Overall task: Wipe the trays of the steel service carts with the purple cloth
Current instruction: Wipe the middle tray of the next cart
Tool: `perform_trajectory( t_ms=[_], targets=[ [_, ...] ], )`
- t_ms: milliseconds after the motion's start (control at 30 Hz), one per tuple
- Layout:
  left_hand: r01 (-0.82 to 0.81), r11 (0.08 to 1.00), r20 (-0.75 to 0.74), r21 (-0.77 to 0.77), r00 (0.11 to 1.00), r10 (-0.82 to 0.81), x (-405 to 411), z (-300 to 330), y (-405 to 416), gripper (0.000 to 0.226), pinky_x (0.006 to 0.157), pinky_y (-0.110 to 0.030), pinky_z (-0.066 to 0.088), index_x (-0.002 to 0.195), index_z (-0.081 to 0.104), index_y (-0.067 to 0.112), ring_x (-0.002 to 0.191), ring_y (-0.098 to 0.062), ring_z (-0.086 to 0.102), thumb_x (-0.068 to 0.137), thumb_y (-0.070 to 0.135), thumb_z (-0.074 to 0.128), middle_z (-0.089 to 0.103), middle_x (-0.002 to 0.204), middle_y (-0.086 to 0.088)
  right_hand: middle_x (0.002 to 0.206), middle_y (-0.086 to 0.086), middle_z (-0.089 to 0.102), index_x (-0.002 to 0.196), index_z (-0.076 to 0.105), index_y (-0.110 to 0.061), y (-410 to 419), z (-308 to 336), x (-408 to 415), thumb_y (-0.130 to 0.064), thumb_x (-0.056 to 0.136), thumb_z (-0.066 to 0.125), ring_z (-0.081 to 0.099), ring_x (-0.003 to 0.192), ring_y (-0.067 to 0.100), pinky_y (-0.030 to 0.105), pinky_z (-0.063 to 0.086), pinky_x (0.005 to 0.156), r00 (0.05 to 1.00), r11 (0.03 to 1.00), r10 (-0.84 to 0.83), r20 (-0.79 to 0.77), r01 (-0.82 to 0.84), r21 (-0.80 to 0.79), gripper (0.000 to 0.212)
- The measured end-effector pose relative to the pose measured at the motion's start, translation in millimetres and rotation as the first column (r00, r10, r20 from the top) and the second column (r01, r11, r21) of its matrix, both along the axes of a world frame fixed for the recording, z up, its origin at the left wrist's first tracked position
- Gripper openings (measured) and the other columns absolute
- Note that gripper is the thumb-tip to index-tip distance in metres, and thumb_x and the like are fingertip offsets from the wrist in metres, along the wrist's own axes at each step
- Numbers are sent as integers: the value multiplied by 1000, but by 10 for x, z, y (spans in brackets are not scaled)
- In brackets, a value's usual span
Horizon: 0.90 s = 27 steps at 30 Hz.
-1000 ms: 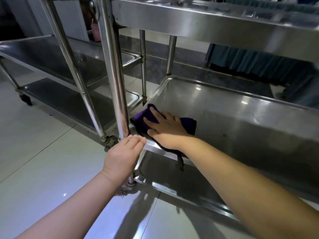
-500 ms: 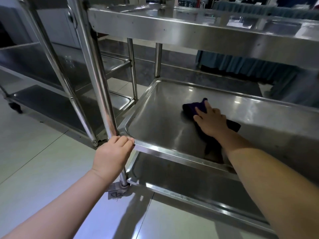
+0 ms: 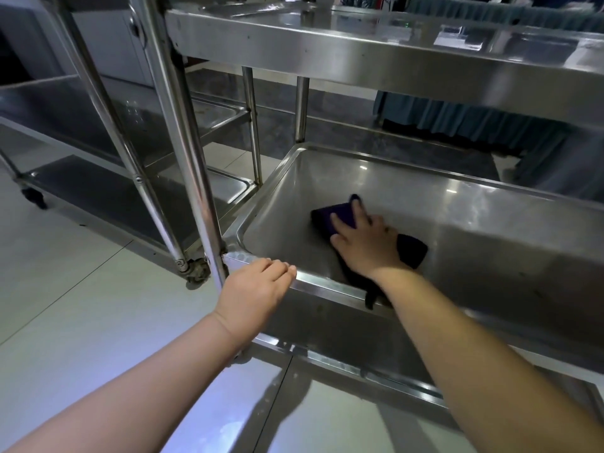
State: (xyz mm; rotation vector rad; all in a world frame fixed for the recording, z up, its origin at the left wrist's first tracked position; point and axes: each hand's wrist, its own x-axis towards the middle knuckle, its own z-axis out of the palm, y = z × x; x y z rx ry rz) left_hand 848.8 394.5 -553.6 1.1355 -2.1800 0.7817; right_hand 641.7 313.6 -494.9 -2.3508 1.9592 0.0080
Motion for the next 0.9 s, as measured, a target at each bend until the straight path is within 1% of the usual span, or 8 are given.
perform_trajectory(
  t_ms=[133, 267, 367, 533, 633, 767, 833, 900],
  targets=[
    [-47, 998, 8, 28, 999, 47, -19, 2, 20, 10, 52, -32, 49, 93, 70, 11, 68, -21, 59, 84, 8, 66, 64, 79, -2, 161, -8, -13, 149, 13, -48, 221, -11, 396, -47, 101, 29, 6, 144, 30, 48, 13, 113, 975, 973, 221, 12, -221, 69, 51],
    [-46, 998, -3, 33, 999, 47, -56, 26, 42, 11, 47, -32, 48, 90, 65, 11, 66, -22, 59, 81, 5, 70, 63, 77, -3, 160, -11, -13, 148, 14, -49, 212, -11, 96, -48, 101, 27, 6, 145, 28, 46, 11, 114, 968, 965, 245, 59, -249, 84, 49],
    [-53, 997, -15, 61, 998, 54, -109, 51, 60, 31, 46, -29, 47, 90, 64, 11, 68, -23, 57, 66, 3, 82, 63, 78, -3, 161, -8, -13, 150, 15, -47, 159, 3, -358, -49, 102, 24, 7, 145, 28, 47, 14, 113, 987, 986, 142, 74, -148, 76, 49],
    [-100, 989, -11, 112, 995, 102, -214, 85, 141, 31, 45, -30, 47, 87, 69, 8, 64, -26, 60, 61, 3, 85, 65, 78, -6, 162, -3, -9, 151, 17, -42, 121, 50, -1247, -48, 103, 22, 14, 143, 34, 49, 18, 113, 995, 995, -89, 37, 88, 35, 50],
    [-109, 985, -20, 135, 993, 113, -281, 100, 169, 5, 45, -32, 48, 85, 68, 8, 64, -28, 59, 83, 12, 65, 64, 77, -7, 162, -2, -7, 152, 19, -39, 142, 77, -1718, -48, 102, 24, 18, 140, 36, 49, 21, 111, 971, 971, -239, 21, 239, 14, 50],
    [-101, 983, -82, 151, 990, 115, -453, 163, 219, 31, 51, -33, 46, 82, 70, 8, 65, -26, 59, 87, 24, 44, 64, 77, -6, 162, 1, -5, 152, 22, -36, 242, 100, -2093, -46, 102, 27, 17, 140, 37, 48, 19, 112, 898, 900, -435, 58, 436, 3, 51],
    [-21, 993, -69, 114, 997, 29, -613, 145, 254, 24, 64, -30, 41, 89, 72, 8, 71, -25, 60, 81, 18, 52, 66, 82, -6, 162, 3, -5, 152, 22, -36, 279, 101, -2055, -45, 102, 27, 17, 140, 37, 48, 17, 112, 880, 882, -471, 63, 471, 1, 51],
    [32, 993, -47, 111, 999, -27, -771, 139, 267, 20, 63, -28, 42, 90, 73, 8, 69, -24, 61, 71, 7, 69, 66, 80, -6, 162, 5, -5, 151, 21, -36, 308, 104, -1909, -44, 102, 27, 17, 139, 37, 48, 17, 111, 882, 884, -466, 65, 467, 1, 51]
  ],
)
